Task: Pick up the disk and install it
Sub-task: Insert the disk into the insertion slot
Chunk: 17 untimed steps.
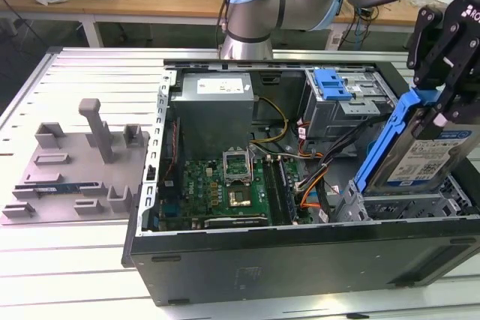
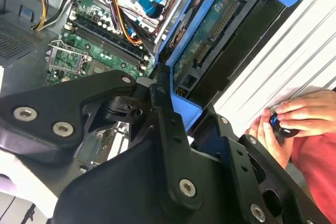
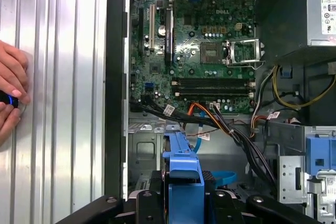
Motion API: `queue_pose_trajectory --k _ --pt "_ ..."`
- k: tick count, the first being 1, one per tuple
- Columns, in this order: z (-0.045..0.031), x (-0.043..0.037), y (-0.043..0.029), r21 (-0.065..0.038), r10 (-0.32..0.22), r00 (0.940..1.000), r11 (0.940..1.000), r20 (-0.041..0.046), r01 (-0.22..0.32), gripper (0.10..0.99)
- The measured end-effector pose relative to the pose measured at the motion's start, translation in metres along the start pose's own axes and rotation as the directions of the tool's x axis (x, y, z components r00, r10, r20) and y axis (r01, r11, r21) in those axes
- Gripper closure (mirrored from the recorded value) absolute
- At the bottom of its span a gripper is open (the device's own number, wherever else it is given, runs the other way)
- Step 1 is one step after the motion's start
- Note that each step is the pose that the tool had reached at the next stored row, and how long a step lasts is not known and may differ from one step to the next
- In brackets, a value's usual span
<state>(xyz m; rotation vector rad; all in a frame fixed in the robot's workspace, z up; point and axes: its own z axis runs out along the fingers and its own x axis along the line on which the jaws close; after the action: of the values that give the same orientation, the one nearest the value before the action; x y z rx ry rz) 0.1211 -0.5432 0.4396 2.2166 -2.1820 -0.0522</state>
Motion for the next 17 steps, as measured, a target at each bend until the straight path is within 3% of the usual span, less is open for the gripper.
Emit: queue_pose_trajectory --k 3,17 --pt "0.0038 0.0001 -0.0002 -0.001 0.000 1.0000 1.0000 -0.0001 0.000 0.718" --pt "0.0346 0.0016 -0.0016 -0.001 0.000 1.0000 1.0000 -0.0002 0.000 0.718"
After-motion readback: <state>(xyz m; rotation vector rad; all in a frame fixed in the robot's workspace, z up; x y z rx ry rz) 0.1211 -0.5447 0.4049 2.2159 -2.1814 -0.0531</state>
